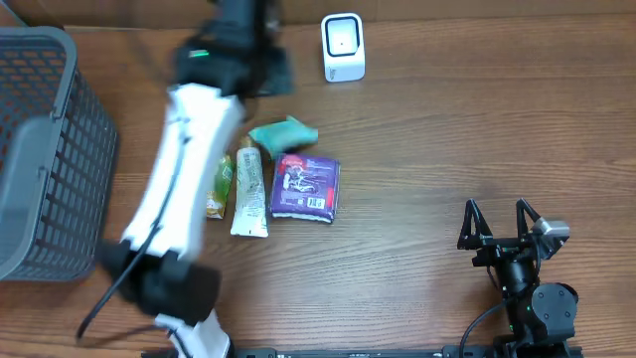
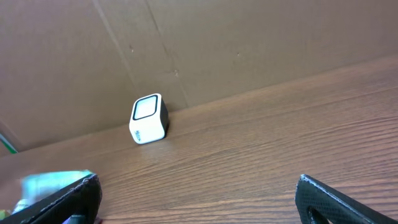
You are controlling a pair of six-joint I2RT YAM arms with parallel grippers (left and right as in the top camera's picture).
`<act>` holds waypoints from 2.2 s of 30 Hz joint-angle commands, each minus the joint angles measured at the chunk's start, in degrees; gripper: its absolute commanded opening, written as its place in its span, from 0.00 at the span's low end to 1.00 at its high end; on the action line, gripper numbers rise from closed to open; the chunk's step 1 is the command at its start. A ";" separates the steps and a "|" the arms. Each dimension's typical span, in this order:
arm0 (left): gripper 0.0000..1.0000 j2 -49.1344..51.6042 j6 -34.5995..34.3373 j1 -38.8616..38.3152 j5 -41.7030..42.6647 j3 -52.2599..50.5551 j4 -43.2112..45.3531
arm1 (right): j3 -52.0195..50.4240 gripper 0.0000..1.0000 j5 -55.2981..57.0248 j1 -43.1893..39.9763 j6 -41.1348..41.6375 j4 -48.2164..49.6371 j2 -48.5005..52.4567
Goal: Scan the item barcode
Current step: 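Lift the wrapper out and lower it onto the table near the scanner, then slide the wrapper with the left gripper to the right of the purple pack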
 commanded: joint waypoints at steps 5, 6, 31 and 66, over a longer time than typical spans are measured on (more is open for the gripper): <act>0.04 13.79 -4.63 -9.66 8.22 -0.94 2.93 | -0.61 1.00 -0.04 0.37 -0.20 0.35 -0.57; 0.04 14.82 -4.61 -10.32 8.20 -0.94 3.15 | -0.61 1.00 -0.04 0.37 -0.17 0.35 -0.57; 0.49 21.46 -0.66 4.09 -5.79 -0.50 24.30 | -0.61 1.00 -0.04 0.37 -0.17 0.35 -0.57; 0.42 31.91 3.61 -0.68 24.55 -0.46 10.34 | -0.61 1.00 -0.04 0.37 -0.20 0.35 -0.57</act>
